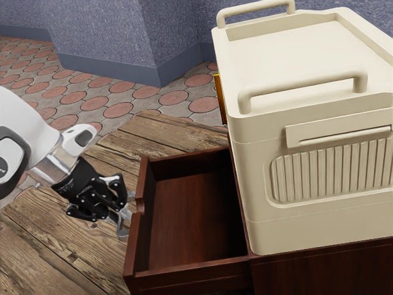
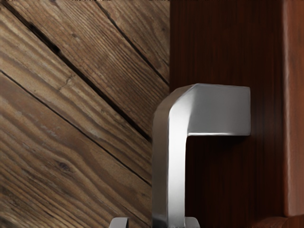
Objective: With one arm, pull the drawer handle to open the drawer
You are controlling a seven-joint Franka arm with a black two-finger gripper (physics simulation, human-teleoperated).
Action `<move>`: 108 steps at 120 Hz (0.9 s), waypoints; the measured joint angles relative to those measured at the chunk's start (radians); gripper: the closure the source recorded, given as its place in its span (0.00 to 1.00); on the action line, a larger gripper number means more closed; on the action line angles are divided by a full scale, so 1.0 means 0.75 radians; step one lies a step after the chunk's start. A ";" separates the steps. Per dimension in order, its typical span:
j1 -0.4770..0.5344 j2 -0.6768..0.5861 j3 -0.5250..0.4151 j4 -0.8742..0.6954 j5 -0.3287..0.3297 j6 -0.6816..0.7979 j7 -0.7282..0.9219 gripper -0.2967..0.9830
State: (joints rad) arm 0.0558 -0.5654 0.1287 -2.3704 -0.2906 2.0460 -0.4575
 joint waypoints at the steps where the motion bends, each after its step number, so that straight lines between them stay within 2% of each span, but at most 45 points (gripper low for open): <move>1: 0.000 -0.001 0.000 0.000 0.001 0.000 0.000 0.73; 56: 0.051 -0.075 0.004 0.011 0.089 -0.050 -0.025 0.72; 71: 0.052 -0.096 0.028 0.142 0.012 -0.082 -0.020 0.58; 80: 0.052 -0.094 0.053 0.248 0.002 -0.152 -0.017 0.47; 96: 0.052 -0.073 0.115 0.324 0.079 -0.299 -0.013 0.36; 108: 0.051 -0.041 0.128 0.422 0.204 -0.418 -0.012 0.31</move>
State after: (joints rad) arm 0.0943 -0.5959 0.2247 -2.0536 -0.1376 1.7326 -0.4662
